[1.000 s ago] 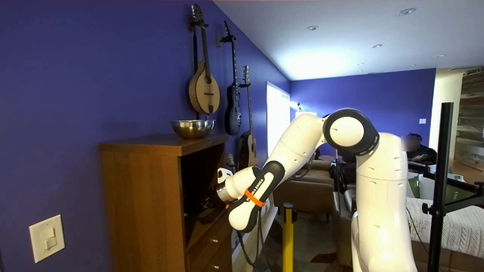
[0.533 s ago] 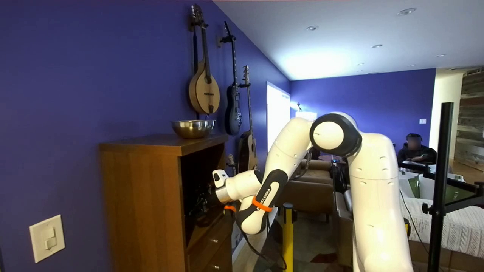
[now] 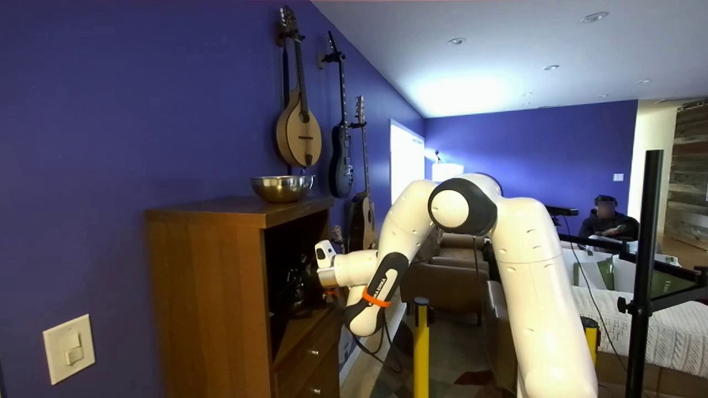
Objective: Put the paper on the top of the cupboard
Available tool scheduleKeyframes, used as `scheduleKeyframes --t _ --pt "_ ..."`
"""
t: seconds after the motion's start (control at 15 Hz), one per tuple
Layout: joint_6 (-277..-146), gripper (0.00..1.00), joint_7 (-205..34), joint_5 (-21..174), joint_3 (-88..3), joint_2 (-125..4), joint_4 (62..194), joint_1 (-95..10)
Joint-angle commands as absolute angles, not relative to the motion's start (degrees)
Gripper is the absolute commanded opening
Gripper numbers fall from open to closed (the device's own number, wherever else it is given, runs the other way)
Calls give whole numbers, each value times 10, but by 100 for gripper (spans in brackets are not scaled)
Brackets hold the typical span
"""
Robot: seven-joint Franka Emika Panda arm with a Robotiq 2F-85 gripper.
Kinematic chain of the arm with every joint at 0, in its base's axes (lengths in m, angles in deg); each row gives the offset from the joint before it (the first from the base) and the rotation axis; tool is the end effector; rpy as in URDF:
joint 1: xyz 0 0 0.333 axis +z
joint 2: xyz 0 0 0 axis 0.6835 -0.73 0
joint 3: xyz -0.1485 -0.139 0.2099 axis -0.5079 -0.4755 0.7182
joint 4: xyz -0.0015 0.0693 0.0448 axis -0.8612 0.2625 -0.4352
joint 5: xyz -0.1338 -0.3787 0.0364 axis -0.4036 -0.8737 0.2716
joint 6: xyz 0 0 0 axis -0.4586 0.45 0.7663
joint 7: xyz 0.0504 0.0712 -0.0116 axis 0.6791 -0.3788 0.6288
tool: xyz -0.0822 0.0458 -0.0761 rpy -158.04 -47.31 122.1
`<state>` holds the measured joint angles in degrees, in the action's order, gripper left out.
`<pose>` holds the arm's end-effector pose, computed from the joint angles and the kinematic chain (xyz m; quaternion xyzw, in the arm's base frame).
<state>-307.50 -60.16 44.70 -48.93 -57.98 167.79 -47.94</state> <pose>0.5487 -0.0540 0.3731 0.6898 0.3462 0.6139 0.1653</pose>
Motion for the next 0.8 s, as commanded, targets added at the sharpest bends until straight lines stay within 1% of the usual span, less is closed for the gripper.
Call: scheduleKeyframes --t 0.0,0.13,0.53,0.6,0.67,0.73 --pt "-3073 100 -598 449 -479 -581 1676 -490" --pt "-3074 100 -554 441 -488 -582 1670 -488" --pt "-2987 100 -401 427 -498 -536 1674 -477" --pt "-2970 100 -394 427 -494 -531 1674 -479" --pt "-2942 100 -473 393 -484 -523 1676 -485" --pt "-2983 100 -427 434 -484 -546 1671 -487"
